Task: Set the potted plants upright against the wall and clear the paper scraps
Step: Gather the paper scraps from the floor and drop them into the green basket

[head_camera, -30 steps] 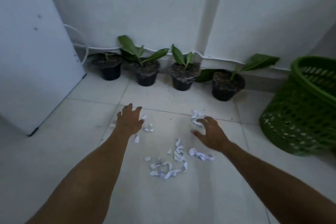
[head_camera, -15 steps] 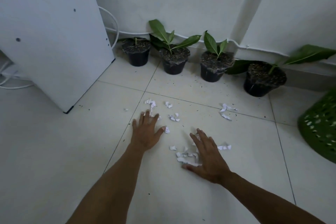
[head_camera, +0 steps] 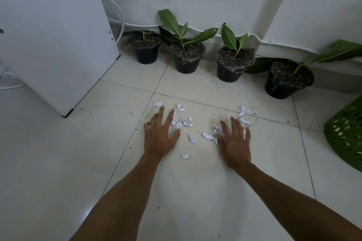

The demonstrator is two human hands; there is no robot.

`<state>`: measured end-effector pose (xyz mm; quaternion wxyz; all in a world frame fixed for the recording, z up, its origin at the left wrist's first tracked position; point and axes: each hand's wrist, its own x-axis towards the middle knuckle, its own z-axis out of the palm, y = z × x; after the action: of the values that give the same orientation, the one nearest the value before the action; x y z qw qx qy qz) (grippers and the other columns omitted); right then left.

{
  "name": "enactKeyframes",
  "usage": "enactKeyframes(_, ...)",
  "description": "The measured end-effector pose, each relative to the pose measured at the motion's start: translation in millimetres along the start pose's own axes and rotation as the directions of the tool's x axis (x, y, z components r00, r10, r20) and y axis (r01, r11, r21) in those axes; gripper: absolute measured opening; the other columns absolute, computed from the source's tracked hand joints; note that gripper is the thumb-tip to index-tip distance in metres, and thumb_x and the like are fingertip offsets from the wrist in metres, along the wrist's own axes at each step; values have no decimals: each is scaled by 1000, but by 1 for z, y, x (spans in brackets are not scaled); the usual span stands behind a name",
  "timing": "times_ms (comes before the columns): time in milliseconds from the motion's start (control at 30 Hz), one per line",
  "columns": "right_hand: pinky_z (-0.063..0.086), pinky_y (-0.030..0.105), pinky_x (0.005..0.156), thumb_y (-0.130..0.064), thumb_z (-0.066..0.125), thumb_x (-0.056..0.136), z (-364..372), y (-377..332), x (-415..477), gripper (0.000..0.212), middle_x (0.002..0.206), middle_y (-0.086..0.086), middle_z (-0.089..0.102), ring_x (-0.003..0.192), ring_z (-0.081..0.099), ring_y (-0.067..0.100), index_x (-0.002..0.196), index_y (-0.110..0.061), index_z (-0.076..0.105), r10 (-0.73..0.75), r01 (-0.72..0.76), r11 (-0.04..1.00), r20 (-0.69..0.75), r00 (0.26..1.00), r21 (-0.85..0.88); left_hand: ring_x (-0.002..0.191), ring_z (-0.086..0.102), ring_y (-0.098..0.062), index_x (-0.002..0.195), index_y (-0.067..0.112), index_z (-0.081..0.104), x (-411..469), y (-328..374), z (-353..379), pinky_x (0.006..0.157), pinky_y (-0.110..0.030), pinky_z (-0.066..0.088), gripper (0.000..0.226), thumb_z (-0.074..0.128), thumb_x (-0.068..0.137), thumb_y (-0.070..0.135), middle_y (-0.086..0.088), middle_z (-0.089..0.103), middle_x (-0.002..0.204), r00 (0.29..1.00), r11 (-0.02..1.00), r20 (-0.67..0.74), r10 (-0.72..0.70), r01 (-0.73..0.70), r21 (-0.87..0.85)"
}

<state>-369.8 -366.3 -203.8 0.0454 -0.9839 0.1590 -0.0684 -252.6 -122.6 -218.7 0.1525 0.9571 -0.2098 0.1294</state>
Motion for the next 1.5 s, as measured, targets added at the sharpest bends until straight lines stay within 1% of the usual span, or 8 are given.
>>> enactKeyframes(267,12,63,118,-79,25,86,5,49,41,89,166,14,6,152,5,38,156,-25,12,305,-315,931,79,949,182,153,2,-25,156,38,5,53,-9,12,119,-57,5,89,26,82,82,-4,2,167,942,969,297,-159,206,-135)
enactKeyframes(567,40,52,104,-54,42,93,9,39,43,54,135,9,58,125,54,31,125,-14,62,-47,73,948,-92,995,311,134,44,-15,134,29,57,23,30,20,111,-38,34,75,50,78,79,4,52,141,978,950,69,196,-172,-259)
enactKeyframes(733,32,44,114,-66,60,83,10,33,25,71,161,9,29,145,34,25,140,-24,52,-103,144,928,-134,986,345,141,36,-17,148,32,40,1,35,11,115,-41,28,96,43,72,90,1,40,153,897,887,116,427,-390,-246)
enactKeyframes(833,21,56,119,-77,54,77,9,37,33,94,167,7,6,153,12,29,154,-29,30,-197,187,945,9,980,269,148,26,-15,154,33,28,-9,34,9,118,-40,20,107,44,67,93,2,30,160,854,859,151,498,-462,-222)
enactKeyframes(967,16,58,120,-70,48,86,12,34,46,82,166,9,10,153,9,32,154,-29,29,-148,131,978,94,985,161,151,16,-17,155,37,20,-4,39,9,116,-38,20,100,41,73,90,1,17,165,875,895,210,436,-397,-204)
enactKeyframes(1167,42,49,105,-50,54,93,18,23,43,54,136,11,58,124,56,30,133,-14,58,-230,260,925,-136,964,277,146,32,-24,144,11,50,14,57,21,117,-38,30,59,59,95,42,-13,39,155,936,903,190,296,-210,-374)
enactKeyframes(1300,40,46,111,-56,63,84,14,31,45,73,153,12,42,136,47,29,144,-18,46,-230,281,912,-195,954,300,140,43,-28,123,9,66,19,60,25,111,-52,34,45,62,92,42,-14,50,147,945,915,18,327,-311,-256)
enactKeyframes(1500,17,54,121,-68,48,88,20,37,57,78,166,2,16,152,17,26,154,-34,27,-232,218,955,47,972,203,136,44,-27,139,29,55,15,61,29,114,-50,26,72,48,83,73,-10,48,148,987,987,15,163,-163,-9)
